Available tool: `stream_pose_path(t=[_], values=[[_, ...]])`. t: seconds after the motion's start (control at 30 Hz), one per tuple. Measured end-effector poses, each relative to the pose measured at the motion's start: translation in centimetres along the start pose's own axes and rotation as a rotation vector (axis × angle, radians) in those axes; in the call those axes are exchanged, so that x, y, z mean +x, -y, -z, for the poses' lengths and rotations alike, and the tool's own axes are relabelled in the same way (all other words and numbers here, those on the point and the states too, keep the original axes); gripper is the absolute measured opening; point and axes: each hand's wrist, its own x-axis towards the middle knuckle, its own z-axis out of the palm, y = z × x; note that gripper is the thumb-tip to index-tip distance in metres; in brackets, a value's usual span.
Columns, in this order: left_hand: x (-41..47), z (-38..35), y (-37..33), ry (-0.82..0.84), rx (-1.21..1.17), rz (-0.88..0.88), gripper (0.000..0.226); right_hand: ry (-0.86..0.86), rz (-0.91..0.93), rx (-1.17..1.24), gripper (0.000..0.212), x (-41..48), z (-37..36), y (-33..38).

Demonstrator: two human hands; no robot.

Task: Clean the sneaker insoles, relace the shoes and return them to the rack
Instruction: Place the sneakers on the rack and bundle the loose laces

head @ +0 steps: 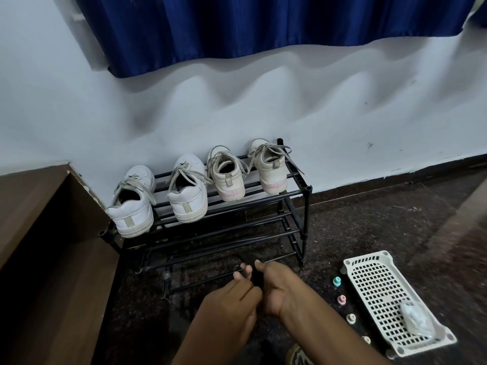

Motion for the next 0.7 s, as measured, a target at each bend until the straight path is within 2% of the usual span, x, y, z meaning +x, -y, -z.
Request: stream_pose_path(t=[0.13, 0.2, 0.23, 0.3, 0.33, 0.37, 0.4, 0.43, 0.47, 0.5, 0.57, 0.7], values=[[-0.3, 0.2, 0.1, -0.011, -0.053, 0.017, 0.009, 0.055, 0.019, 0.002, 0.033, -0.5, 0.1, 0.1], [-0.3, 0.5, -0.4, -0.105, -0.096, 0.083, 0.037, 0.114, 0.058, -0.022, 0.036, -0.8, -0.1, 0.0], [0.0, 0.7, -0.9, -0.196, -0.179, 0.191, 0.050, 0.147, 0.088, -0.053, 0.036, -1.1, -0.2, 0.0], [0.9, 1.0, -1.6, -0.433, -0.441, 0.577, 0.060, 0.190, 0.183, -0.178, 0.032, -1.5, -0.3, -0.1], [1.4, 1.2, -1.5, -0.559, -0.587, 0.833, 0.056, 0.220, 0.233, -0.285, 0.029, -1.7, -0.2, -0.3], [1.7, 1.5, -1.1, -0.614, -0.802, 1.086, 0.048, 0.259, 0.276, -0.410, 0.027, -2.0, -0.2, -0.5], [1.8, 1.7, -0.4, -0.562, -1.090, 1.310, 0.040, 0.304, 0.309, -0.541, 0.026, -2.1, -0.2, -0.8], [1.8, 1.9, 0.1, -0.414, -1.407, 1.450, 0.043, 0.350, 0.331, -0.659, 0.027, -2.3, -0.2, -1.1], [1.6, 2.2, 0.4, -0.250, -1.642, 1.522, 0.054, 0.387, 0.337, -0.762, 0.028, -2.3, -0.2, -1.4], [1.4, 2.4, 0.5, -0.143, -1.776, 1.542, 0.061, 0.412, 0.330, -0.846, 0.029, -2.4, -0.2, -1.7], [1.2, 2.0, 0.5, -0.082, -1.812, 1.509, 0.062, 0.435, 0.308, -0.964, 0.026, -2.5, -0.2, -2.1], [1.1, 0.9, 0.3, -0.165, -1.757, 1.468, 0.057, 0.478, 0.288, -1.004, 0.010, -2.5, -0.3, -2.4]])
